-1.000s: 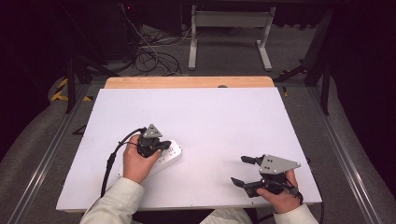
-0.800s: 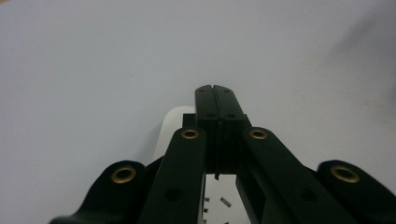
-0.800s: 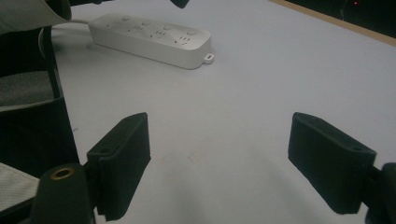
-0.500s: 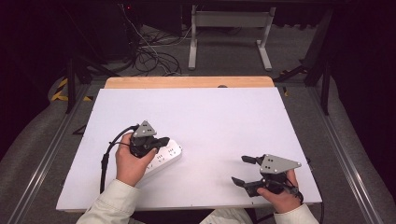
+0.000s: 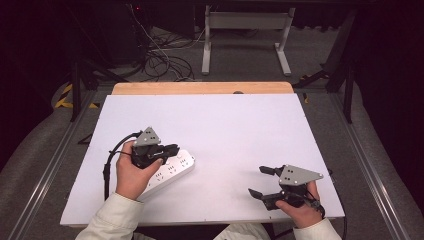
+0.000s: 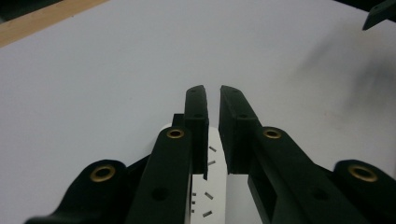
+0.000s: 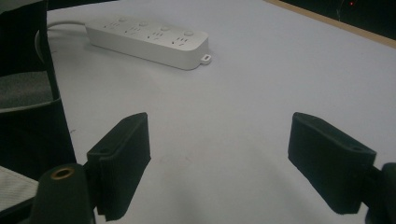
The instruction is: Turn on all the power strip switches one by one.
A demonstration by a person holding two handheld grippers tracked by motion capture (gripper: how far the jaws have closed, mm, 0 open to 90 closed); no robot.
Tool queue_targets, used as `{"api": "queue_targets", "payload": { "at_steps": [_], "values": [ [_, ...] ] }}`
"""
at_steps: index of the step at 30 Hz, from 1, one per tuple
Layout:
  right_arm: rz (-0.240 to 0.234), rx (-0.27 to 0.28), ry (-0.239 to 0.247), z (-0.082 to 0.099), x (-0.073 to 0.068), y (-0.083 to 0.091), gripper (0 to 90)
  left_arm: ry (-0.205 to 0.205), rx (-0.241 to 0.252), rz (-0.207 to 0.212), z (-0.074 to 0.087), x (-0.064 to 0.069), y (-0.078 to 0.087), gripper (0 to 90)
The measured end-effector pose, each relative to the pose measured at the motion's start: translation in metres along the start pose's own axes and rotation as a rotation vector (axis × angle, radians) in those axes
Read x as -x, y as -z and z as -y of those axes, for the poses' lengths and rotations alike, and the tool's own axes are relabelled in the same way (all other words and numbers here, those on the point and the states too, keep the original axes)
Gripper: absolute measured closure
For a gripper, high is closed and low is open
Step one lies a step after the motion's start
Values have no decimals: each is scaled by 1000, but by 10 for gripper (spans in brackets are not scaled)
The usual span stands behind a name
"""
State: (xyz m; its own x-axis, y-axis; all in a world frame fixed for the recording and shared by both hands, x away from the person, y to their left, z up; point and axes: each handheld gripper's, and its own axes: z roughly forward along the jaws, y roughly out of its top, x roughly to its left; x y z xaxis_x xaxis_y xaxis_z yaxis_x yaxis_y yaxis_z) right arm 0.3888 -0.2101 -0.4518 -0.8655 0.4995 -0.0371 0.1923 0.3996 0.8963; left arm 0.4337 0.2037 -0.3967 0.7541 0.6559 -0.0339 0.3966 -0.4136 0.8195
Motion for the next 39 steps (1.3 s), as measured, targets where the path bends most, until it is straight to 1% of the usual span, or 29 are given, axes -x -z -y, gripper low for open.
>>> {"api": "queue_targets", "payload": {
  "at_steps": [2, 3, 4, 5, 7, 9, 11, 13, 14, 16, 17, 18, 19, 21, 24, 26, 28, 30, 31, 33, 34, 39],
  "values": [
    [4, 1, -1, 0, 0, 0, 213, -3, 25, 17, 0, 1, 7, 775],
    [5, 1, -2, 0, 0, 1, 213, -16, 30, 18, 0, 1, 11, 751],
    [6, 2, -3, 0, 0, 1, 213, -15, 39, 16, 0, 2, 14, 726],
    [7, 3, -4, 0, 0, 1, 212, -28, 44, 11, 0, 2, 19, 702],
    [8, 3, -5, 0, 0, 1, 210, -27, 57, 26, 2, 3, 26, 673],
    [10, 3, -5, 0, 1, 1, 208, -25, 75, 24, 4, 3, 33, 638],
    [10, 5, -5, 0, 1, 1, 206, -41, 82, 15, 7, 4, 40, 590],
    [11, 6, -5, 0, 1, 1, 204, -60, 99, 8, 10, 5, 44, 518],
    [12, 6, -5, 0, 0, 2, 204, -63, 113, 1, 12, 6, 46, 461],
    [13, 8, -7, 0, 1, 2, 203, -63, 152, 18, 16, 5, 50, 367],
    [12, 10, -9, 0, 1, 2, 202, -60, 170, 29, 19, 6, 51, 337],
    [13, 10, -11, 0, 1, 2, 202, -55, 178, 29, 21, 6, 53, 317],
    [13, 10, -12, 0, 1, 2, 202, -68, 182, 21, 23, 6, 55, 296],
    [13, 11, -13, 0, 1, 3, 201, -71, 190, 10, 29, 7, 59, 270],
    [11, 17, -21, 1, 2, 4, 200, -60, 208, -1, 39, 7, 64, 233],
    [8, 19, -24, 1, 3, 5, 200, -53, 233, -1, 48, 6, 65, 227],
    [8, 22, -26, 2, 3, 5, 199, -33, 248, 4, 57, 4, 66, 225],
    [10, 22, -27, 2, 4, 6, 197, -33, 253, -3, 65, 2, 68, 222],
    [11, 22, -27, 2, 4, 6, 195, -24, 254, -1, 69, 2, 68, 218],
    [13, 24, -29, 3, 4, 6, 192, -19, 252, -4, 78, 2, 70, 213],
    [15, 22, -30, 3, 5, 7, 191, -22, 250, -13, 82, 2, 71, 211],
    [13, 26, -44, 5, 8, 7, 186, -32, 208, -56, 103, 0, 76, 204]
  ]
}}
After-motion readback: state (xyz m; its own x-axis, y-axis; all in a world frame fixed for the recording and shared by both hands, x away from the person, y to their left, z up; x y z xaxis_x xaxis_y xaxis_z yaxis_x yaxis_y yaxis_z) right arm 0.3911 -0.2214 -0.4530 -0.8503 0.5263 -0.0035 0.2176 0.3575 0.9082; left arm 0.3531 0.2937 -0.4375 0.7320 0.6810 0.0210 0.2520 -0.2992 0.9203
